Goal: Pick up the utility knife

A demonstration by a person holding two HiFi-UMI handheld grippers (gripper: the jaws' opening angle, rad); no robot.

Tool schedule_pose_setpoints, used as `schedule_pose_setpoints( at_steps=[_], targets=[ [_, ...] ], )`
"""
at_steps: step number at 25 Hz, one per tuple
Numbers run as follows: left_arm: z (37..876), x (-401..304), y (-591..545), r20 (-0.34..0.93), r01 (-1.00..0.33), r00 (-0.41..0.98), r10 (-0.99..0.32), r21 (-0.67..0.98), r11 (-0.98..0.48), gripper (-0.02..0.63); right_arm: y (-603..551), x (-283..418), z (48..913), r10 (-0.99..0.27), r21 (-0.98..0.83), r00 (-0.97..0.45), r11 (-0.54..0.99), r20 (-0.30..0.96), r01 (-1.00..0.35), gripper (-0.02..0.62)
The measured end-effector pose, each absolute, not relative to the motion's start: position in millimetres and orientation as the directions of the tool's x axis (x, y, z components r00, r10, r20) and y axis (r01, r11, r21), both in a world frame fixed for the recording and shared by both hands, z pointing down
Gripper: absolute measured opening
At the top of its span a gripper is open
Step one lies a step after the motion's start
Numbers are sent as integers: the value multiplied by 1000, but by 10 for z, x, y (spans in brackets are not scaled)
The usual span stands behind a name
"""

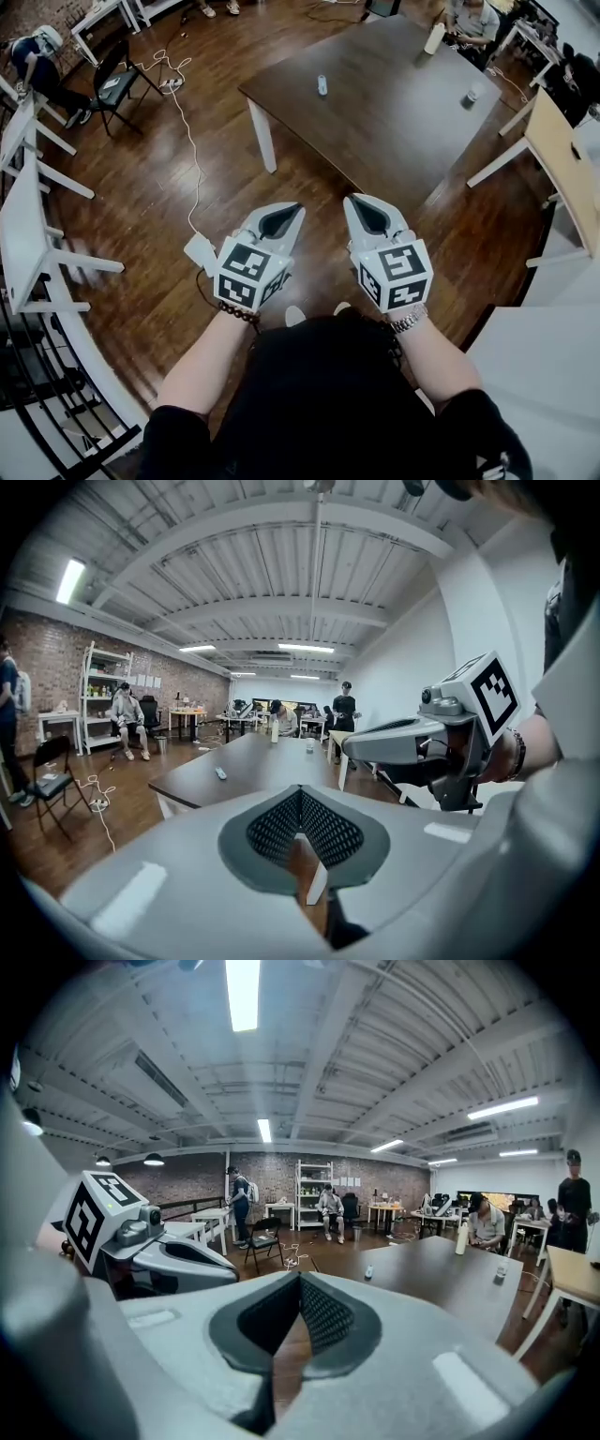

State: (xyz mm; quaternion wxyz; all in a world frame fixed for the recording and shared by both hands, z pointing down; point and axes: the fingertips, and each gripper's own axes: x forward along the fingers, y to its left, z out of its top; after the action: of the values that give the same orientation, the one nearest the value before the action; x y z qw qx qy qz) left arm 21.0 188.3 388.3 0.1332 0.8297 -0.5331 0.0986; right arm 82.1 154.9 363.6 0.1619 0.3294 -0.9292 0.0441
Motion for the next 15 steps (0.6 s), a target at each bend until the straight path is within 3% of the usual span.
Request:
schedule_pose_setpoints(
  at_steps=[15],
  targets=[
    [4038, 100, 918, 394, -925, 373, -840, 89, -369, 17, 542, 571, 3921, -523, -77, -778, 811, 347, -580, -6]
  ],
)
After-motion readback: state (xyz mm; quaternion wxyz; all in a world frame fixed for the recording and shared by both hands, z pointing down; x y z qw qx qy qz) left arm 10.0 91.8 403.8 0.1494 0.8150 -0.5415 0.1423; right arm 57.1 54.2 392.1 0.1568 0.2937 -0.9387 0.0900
